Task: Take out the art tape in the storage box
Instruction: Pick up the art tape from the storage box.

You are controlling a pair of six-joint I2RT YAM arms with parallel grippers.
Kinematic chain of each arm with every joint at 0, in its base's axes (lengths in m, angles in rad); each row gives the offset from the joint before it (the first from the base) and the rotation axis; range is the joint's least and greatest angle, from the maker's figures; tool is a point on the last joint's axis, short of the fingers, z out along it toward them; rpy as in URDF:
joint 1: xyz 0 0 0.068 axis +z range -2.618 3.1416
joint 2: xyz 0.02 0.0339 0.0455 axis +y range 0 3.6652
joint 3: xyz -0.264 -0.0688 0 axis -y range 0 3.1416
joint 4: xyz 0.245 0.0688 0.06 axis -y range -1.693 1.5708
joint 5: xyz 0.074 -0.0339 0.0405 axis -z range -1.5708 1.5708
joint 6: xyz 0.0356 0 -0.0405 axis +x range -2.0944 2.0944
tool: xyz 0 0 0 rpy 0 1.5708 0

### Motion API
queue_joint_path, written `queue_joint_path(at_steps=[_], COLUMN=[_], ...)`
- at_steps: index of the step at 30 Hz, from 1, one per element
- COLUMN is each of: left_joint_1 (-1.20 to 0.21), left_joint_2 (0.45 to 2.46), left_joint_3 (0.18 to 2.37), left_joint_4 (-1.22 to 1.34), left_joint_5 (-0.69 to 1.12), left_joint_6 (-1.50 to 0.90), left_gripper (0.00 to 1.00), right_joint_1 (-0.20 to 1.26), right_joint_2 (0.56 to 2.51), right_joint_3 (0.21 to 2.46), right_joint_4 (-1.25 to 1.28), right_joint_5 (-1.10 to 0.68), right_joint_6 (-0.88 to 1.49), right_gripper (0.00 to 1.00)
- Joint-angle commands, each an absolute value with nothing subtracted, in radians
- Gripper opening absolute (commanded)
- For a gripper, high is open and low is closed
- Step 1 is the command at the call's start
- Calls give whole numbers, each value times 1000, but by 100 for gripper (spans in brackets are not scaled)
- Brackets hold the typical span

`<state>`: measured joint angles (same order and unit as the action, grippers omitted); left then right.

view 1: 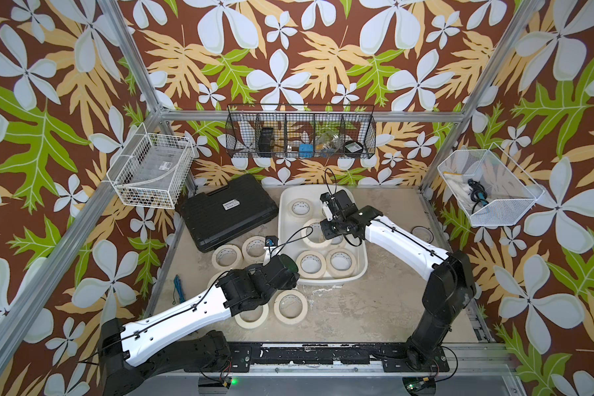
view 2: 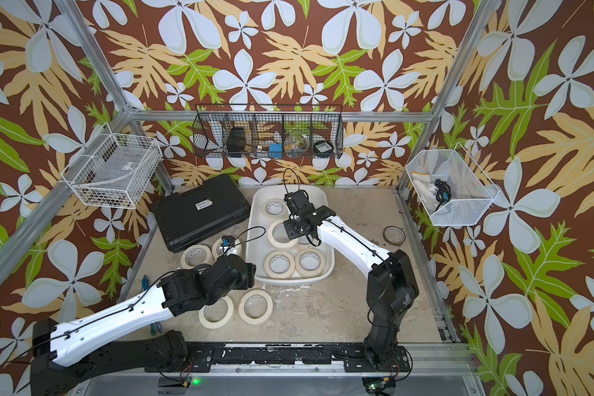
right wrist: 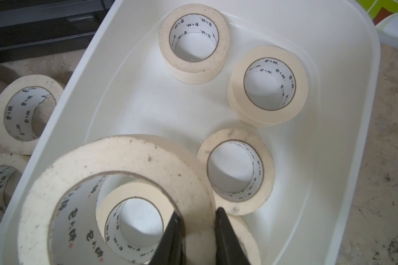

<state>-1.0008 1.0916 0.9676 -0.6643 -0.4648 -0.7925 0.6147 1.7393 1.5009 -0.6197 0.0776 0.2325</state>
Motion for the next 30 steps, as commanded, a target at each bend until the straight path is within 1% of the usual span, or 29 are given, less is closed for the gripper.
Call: queue_joint_path(at_steps=[1,4,8,18,23,24,27,29,30], left_joint_1=[-983,-967,-945,-941,-940,-940,-939,-937,-938], left_joint_2=[1144,1201,1281,1456,1492,1500,1542,1567,1577], left_joint_3=[1028,1072,1132,1247,1272,1277,1321,1352,1364], left_joint_4=[-607,-582,-568,-570,-585,-584,-622,-652,-660], left_joint_5=[-424,-396,-354,-303,-304,-304,-331,-353,-360], left_joint_6=[-721,-693,-674,-645,-652,-652,-665,-676,-679], left_gripper=[78,82,84,85,82,81,73,64,57], right_joint_1=[633,651,671,698,700,701,704,705,706], right_joint_2=[1672,1608,1530,1421,1400,1395,1372,1359,1354], right_joint_3=[1430,1362,1276,1198,1187,1184,1171,1163,1159], right_joint_4=[-595,-592,-577,-585,-600,-601,-597,-591,-590], right_joint_5=[83,80,65,53,57,57,71,71,71], right_joint_6=[270,293,324,372,382,385,394,398,400], right_gripper=[8,8,8,9,10,10,10,10,10])
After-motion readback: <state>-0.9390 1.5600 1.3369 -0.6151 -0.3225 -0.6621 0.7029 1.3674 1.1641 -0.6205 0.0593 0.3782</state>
